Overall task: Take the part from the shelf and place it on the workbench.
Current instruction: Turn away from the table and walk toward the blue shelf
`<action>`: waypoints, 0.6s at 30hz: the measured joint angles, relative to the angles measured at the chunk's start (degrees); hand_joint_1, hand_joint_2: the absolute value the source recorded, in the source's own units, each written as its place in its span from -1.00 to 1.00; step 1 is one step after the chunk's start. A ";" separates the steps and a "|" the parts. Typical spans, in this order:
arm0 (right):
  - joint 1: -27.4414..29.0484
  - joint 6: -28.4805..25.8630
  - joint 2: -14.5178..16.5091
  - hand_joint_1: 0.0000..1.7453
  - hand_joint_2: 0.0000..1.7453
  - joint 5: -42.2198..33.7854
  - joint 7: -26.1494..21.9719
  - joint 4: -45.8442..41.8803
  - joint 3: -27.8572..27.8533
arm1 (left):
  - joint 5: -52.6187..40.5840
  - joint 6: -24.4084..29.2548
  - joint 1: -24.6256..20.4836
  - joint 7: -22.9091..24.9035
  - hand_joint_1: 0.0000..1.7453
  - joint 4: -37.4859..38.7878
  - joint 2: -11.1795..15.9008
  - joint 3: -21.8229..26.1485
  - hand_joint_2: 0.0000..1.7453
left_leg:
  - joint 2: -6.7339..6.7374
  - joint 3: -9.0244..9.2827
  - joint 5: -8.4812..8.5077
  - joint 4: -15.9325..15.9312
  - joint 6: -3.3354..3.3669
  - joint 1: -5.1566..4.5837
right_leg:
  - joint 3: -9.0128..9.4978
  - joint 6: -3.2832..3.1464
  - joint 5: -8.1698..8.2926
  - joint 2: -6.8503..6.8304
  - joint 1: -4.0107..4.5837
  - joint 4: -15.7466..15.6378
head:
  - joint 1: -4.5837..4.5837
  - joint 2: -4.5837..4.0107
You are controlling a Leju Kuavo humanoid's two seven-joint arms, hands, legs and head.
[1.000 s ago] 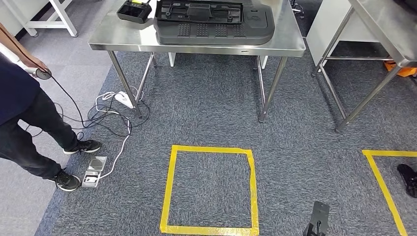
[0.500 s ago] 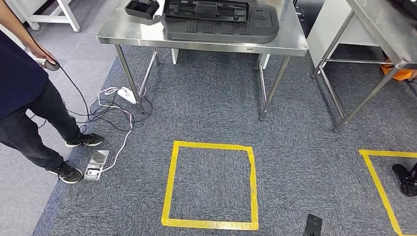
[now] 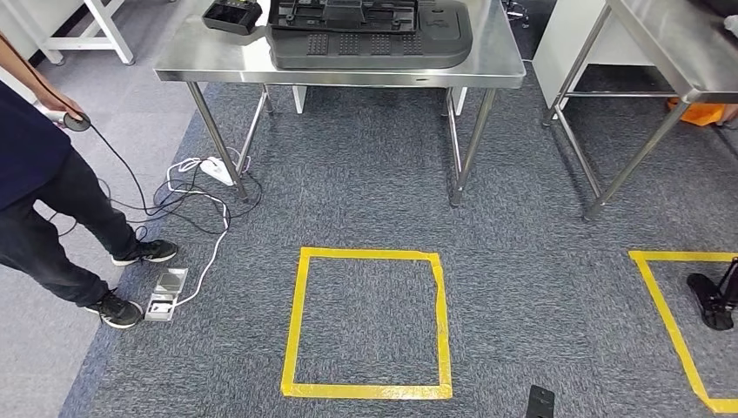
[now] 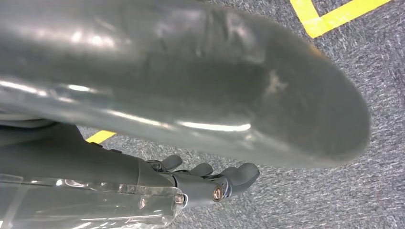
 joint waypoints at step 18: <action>-0.13 -0.02 -1.65 -1.00 -1.00 -3.91 0.26 2.07 5.31 | 0.05 0.96 0.03 0.73 -1.00 -0.06 0.03 0.00 -1.00 | 3.84 2.72 2.45 -7.43 1.52 -0.39 | -0.07 2.05 -0.01 -3.17 0.25 0.06 | 1.48 0.00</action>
